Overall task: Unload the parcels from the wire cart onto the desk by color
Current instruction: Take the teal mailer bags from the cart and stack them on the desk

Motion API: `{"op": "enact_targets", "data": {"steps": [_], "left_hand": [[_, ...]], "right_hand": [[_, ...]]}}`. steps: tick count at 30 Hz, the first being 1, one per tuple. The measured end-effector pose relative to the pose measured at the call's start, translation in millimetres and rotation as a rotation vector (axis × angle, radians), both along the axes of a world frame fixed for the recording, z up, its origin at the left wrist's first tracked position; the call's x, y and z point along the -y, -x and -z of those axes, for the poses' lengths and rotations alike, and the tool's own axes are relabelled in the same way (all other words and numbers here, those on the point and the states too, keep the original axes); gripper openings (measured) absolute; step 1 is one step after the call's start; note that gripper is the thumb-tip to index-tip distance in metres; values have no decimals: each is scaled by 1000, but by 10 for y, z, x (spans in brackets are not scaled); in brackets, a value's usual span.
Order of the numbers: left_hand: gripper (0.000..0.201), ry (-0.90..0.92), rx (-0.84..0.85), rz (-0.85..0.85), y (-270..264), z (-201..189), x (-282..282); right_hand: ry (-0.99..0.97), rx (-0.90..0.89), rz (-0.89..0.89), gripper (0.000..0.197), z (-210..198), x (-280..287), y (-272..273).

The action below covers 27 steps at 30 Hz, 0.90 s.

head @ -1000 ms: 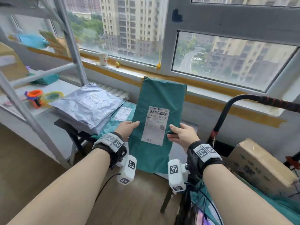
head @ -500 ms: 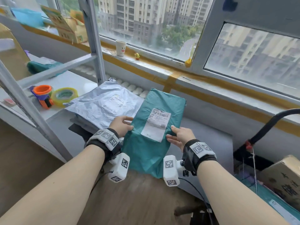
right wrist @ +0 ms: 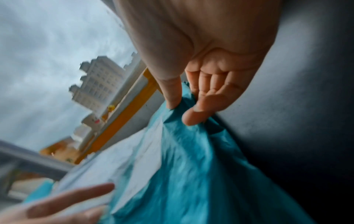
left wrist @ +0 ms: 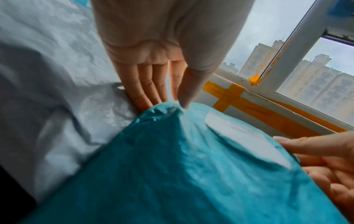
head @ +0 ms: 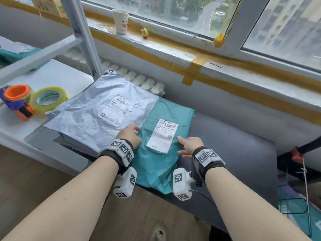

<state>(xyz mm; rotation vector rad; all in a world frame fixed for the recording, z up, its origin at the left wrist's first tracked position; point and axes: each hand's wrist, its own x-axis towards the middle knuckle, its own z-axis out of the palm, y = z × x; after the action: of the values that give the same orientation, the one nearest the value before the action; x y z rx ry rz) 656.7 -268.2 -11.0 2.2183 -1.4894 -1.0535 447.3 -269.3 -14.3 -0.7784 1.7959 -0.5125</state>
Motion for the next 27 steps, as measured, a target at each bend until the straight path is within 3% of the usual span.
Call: {"op": "enact_targets", "data": {"steps": [3, 8, 12, 16, 18, 22, 27], "left_hand": [[46, -36, 91, 39, -10, 60, 63], [49, -51, 226, 153, 70, 68, 149], [58, -67, 227, 221, 154, 63, 204], [55, -54, 221, 222, 186, 3, 214], [52, -35, 205, 217, 202, -63, 210], [49, 43, 196, 248, 289, -268, 188], [46, 142, 207, 344, 450, -553, 36]], "right_hand": [[-68, -128, -112, 40, 113, 75, 30], [-85, -177, -77, 44, 186, 185, 69], [-85, -183, -81, 47, 181, 234, 72], [-15, -242, -93, 46, 124, 227, 107], [59, -311, -124, 47, 57, 209, 141], [132, -477, -211, 32, -209, 126, 193], [261, -632, -265, 36, -558, -129, 238]]}}
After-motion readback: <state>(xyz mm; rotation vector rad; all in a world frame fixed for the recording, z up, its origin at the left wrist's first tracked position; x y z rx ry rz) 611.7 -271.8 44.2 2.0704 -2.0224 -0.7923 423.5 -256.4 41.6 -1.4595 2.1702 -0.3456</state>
